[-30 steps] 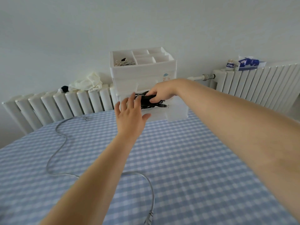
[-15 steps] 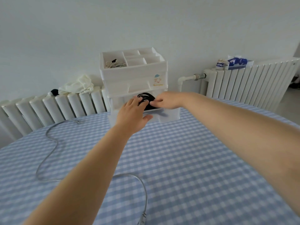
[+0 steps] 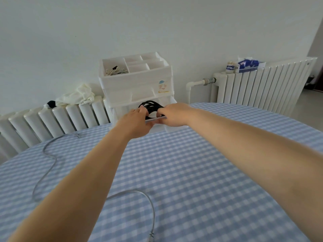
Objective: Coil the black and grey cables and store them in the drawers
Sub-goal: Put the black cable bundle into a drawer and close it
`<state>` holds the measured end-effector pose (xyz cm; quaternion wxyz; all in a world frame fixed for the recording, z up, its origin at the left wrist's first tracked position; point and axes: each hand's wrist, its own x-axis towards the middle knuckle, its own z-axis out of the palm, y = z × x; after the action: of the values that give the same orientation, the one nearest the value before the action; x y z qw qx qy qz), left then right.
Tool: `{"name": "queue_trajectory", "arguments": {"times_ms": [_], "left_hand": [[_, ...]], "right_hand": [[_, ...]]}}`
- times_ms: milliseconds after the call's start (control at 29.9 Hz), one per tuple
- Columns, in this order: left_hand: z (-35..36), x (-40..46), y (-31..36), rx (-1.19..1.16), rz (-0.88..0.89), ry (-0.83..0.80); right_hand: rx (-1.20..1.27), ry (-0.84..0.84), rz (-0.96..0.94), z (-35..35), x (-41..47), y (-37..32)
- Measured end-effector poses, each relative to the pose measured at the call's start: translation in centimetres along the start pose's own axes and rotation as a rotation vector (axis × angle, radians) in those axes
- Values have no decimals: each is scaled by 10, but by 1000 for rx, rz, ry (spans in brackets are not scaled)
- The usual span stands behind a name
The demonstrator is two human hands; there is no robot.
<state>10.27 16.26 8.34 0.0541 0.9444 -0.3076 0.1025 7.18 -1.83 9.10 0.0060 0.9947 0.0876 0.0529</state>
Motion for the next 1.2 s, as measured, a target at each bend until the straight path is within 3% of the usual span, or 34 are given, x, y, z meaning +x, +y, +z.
{"name": "queue_trajectory", "arguments": {"times_ms": [200, 568, 635, 735, 869, 1036, 1103, 1203], "left_hand": [[-23, 19, -10, -31, 2, -252], [-23, 34, -29, -128, -59, -240], [-21, 35, -31, -79, -87, -172], [-14, 34, -31, 84, -87, 54], [1, 33, -29, 94, -109, 301], [9, 44, -19, 137, -124, 396], [9, 44, -13, 135, -126, 429], [13, 43, -8, 117, -144, 468]], "right_hand": [[64, -31, 21, 2, -2, 3], [76, 5, 66, 1, 2, 0], [69, 40, 80, 3, 5, -1], [43, 140, 113, 11, 14, -3], [104, 301, 274, 18, 24, -7], [35, 538, 300, 28, 26, -12], [12, 541, 294, 33, 23, -10], [178, 469, 276, 41, 15, -7]]}}
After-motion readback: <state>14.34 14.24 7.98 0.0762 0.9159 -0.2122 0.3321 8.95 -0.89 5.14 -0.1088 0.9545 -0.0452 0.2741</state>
